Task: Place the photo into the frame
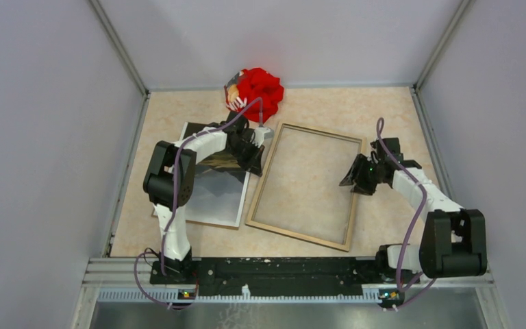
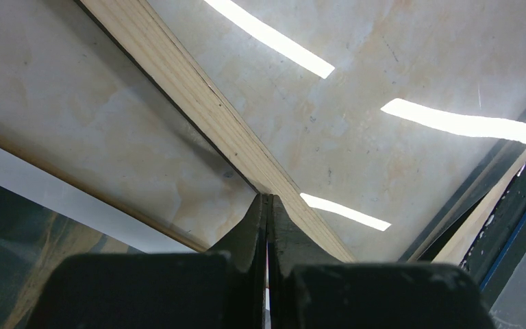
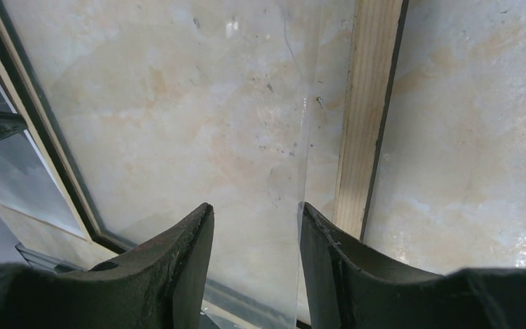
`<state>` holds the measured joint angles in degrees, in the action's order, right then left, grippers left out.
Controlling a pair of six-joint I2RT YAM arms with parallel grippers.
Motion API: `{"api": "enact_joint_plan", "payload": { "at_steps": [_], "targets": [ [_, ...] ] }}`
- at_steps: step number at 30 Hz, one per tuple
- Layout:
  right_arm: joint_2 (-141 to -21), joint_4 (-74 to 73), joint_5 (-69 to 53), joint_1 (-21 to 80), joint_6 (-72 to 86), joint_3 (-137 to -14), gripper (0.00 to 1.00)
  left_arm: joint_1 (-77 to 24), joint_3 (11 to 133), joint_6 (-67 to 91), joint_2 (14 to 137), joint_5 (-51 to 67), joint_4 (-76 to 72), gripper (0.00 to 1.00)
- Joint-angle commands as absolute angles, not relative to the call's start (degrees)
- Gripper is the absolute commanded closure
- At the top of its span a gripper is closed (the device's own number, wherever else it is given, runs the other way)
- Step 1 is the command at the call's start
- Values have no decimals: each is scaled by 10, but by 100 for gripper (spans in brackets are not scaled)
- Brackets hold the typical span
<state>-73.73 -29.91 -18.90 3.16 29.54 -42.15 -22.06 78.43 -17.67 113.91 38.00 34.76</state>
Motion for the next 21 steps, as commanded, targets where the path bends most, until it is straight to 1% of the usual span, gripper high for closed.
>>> {"api": "enact_joint_plan", "payload": {
  "at_steps": [1,21],
  "targets": [
    [-746,-294,-177,43,287,-451,51,-229,777,-187,1154,374,357,100],
    [-766,-283,-161,87,283,-481,53,-229,777,-187,1158,374,353,100]
  ]
}}
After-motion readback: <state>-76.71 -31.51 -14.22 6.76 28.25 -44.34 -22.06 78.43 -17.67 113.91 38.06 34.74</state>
